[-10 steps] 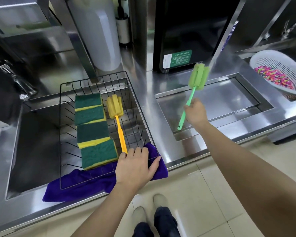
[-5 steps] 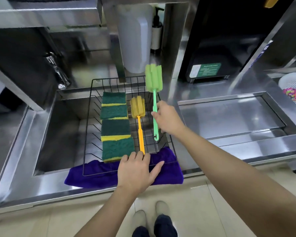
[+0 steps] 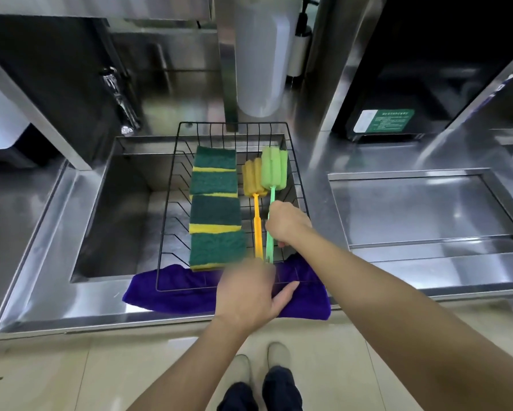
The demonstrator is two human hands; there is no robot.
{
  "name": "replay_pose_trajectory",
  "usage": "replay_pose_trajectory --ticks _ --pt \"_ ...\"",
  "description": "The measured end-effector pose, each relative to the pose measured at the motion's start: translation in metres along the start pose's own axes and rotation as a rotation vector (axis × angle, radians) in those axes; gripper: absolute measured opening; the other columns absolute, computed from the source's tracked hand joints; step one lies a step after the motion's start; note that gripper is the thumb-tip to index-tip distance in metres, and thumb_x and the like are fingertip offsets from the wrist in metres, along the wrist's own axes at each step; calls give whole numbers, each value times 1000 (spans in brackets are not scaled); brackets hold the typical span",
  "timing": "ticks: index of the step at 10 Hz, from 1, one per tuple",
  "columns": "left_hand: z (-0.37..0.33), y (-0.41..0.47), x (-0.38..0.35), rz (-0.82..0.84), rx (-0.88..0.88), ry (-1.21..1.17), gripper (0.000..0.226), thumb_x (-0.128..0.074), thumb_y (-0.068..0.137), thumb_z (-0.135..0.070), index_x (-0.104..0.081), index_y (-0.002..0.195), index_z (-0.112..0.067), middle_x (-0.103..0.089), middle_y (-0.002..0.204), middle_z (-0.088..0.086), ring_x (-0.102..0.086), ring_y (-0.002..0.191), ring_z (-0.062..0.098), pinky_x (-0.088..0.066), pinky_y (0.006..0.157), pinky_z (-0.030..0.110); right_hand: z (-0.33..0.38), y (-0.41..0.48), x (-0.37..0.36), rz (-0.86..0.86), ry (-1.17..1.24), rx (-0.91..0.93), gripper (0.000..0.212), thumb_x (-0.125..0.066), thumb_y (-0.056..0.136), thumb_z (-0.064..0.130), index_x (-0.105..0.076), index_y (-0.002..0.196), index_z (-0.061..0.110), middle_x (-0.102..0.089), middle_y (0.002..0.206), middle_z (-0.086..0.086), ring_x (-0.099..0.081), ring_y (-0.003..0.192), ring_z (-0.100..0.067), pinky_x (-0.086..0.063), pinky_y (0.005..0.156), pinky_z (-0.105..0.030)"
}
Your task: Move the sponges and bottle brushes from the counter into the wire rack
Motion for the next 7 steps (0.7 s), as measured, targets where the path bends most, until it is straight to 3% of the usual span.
replay_pose_trajectory --ticks 2,3,4,5,6,7 --pt "0 1 -1 4 -9 -19 58 -36 93 -59 -64 69 -13 -58 63 4 -54 59 21 -40 52 31 1 6 -2 5 -43 3 19 -45 91 6 -57 106 4 -58 84 -10 -65 77 -27 -54 68 -35" --pt "-1 2 -2 26 -14 -23 59 -36 93 -59 -64 70 -13 -59 64 4 -55 60 21 -42 53 30 2 7 0 18 -22 4 18 -47 90 8 -56 105 4 -62 101 -14 -59 80 -26 -51 68 -35" --pt "0 1 -2 53 -7 -27 58 -37 92 -60 -64 68 -14 -59 63 3 -55 59 20 -42 53 30 1 7 6 -22 18 -6 11 -48 90 12 -54 98 8 -59 105 -13 -59 93 -30 -44 68 -33" --pt "3 3 -6 155 24 -47 59 -36 91 -61 -66 72 -14 -61 66 2 -57 61 20 -44 55 31 1 2 20 -59 73 -3 16 -46 90 15 -44 76 9 -50 81 -5 -53 81 -27 -41 66 -32" --pt "8 7 0 157 42 -139 54 -36 90 -59 -69 78 -18 -63 69 -3 -58 64 16 -45 57 28 11 -6 53 -105 221 98 21 -50 93 22 -59 85 4 -59 74 -12 -55 66 -23 -47 64 -35" --pt "21 17 20 99 46 -304 45 -40 91 -52 -69 85 -19 -64 74 -7 -60 69 14 -43 67 29 20 -21 100 -181 382 205 26 -54 92 26 -62 107 6 -70 86 -14 -52 51 -12 -47 55 -25"
Point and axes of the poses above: each hand's wrist, its own y-axis towards the middle knuckle, its own x-axis out of the back of the hand, z = x × y, the point moved 10 cm from there along y, towards the middle knuckle
